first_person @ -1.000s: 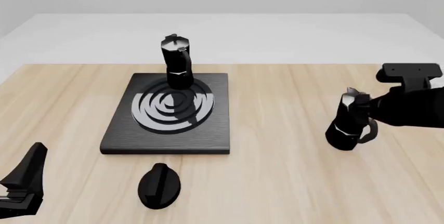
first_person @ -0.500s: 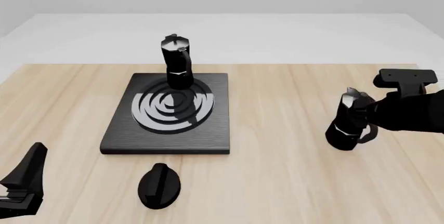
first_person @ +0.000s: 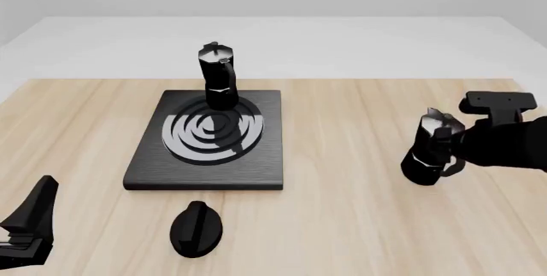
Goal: Put both moka pots on the stove.
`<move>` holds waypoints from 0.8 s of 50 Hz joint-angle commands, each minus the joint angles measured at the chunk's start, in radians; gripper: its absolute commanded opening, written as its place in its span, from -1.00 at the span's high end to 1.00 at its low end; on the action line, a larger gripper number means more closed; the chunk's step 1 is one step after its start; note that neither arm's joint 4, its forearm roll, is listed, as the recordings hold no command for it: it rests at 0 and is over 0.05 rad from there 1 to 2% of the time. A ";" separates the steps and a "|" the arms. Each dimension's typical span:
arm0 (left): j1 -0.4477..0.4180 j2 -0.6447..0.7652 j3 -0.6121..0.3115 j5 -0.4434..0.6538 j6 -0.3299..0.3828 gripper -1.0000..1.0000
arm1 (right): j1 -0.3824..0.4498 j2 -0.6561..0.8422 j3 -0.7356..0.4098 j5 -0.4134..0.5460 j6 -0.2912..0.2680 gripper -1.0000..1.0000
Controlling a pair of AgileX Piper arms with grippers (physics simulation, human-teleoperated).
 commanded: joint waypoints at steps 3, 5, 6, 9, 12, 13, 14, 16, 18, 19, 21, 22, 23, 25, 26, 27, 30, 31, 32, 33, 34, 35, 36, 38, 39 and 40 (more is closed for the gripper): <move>0.000 0.000 0.000 0.000 0.000 -1.00 | 0.007 0.009 0.014 -0.018 0.005 -1.00; 0.000 0.000 0.000 0.000 0.000 -1.00 | 0.007 0.009 0.016 -0.020 0.003 -1.00; 0.000 0.000 0.000 0.000 0.000 -1.00 | 0.005 0.008 0.016 -0.023 -0.001 -1.00; 0.000 0.000 0.000 0.000 0.000 -1.00 | 0.007 -0.018 0.022 -0.031 -0.030 1.00; 0.000 0.000 0.000 0.000 0.000 -1.00 | -0.020 -0.041 0.021 -0.037 -0.085 1.00; 0.000 0.000 0.000 0.000 0.000 -1.00 | -0.020 -0.042 0.021 -0.037 -0.085 1.00; 0.000 0.000 0.000 0.000 0.000 -1.00 | -0.014 -0.041 0.021 -0.034 -0.082 1.00; 0.000 0.000 0.000 0.000 0.000 -1.00 | -0.024 -0.045 0.025 -0.043 -0.103 1.00; 0.000 0.000 0.000 0.000 0.000 -1.00 | -0.028 -0.049 0.022 -0.042 -0.108 1.00; 0.000 0.000 0.000 0.000 0.000 -1.00 | -0.030 -0.058 0.023 -0.048 -0.118 1.00; 0.000 0.000 0.000 0.000 0.000 -1.00 | -0.026 -0.062 0.022 -0.049 -0.117 1.00; 0.000 0.000 0.000 0.000 0.000 -1.00 | -0.026 -0.062 0.022 -0.049 -0.117 1.00; 0.000 0.000 0.000 0.000 0.000 -1.00 | -0.027 -0.066 0.026 -0.054 -0.126 1.00; 0.000 0.000 0.000 0.000 0.000 -1.00 | -0.024 -0.075 0.030 -0.059 -0.136 1.00; 0.000 0.000 0.000 0.000 0.000 -1.00 | -0.021 -0.078 0.029 -0.058 -0.135 1.00; 0.000 0.000 0.000 0.000 0.000 -1.00 | -0.020 -0.082 0.028 -0.056 -0.135 1.00; 0.000 0.000 0.000 0.000 0.000 -1.00 | -0.007 -0.104 0.018 -0.046 -0.139 1.00; 0.000 0.000 0.000 0.000 0.000 -1.00 | -0.006 -0.109 0.013 -0.042 -0.139 1.00; 0.000 0.000 0.000 0.000 0.000 -1.00 | -0.001 -0.114 0.009 -0.038 -0.137 1.00; 0.000 0.000 0.000 0.000 0.000 -1.00 | -0.001 -0.114 0.009 -0.038 -0.137 1.00; 0.000 0.000 0.000 0.000 0.000 -1.00 | 0.005 -0.121 0.004 -0.032 -0.137 1.00; 0.000 0.000 0.000 0.000 0.000 -1.00 | 0.010 -0.127 0.002 -0.030 -0.138 1.00; 0.000 0.000 0.000 0.000 0.000 -1.00 | 0.011 -0.130 0.000 -0.029 -0.142 1.00; 0.000 0.000 0.000 0.000 0.000 -1.00 | 0.022 -0.135 -0.008 -0.024 -0.146 1.00; 0.000 0.000 0.000 0.000 0.000 -1.00 | 0.030 -0.141 -0.017 -0.015 -0.144 1.00; 0.000 0.000 0.000 0.000 0.000 -1.00 | 0.037 -0.141 -0.022 -0.013 -0.142 1.00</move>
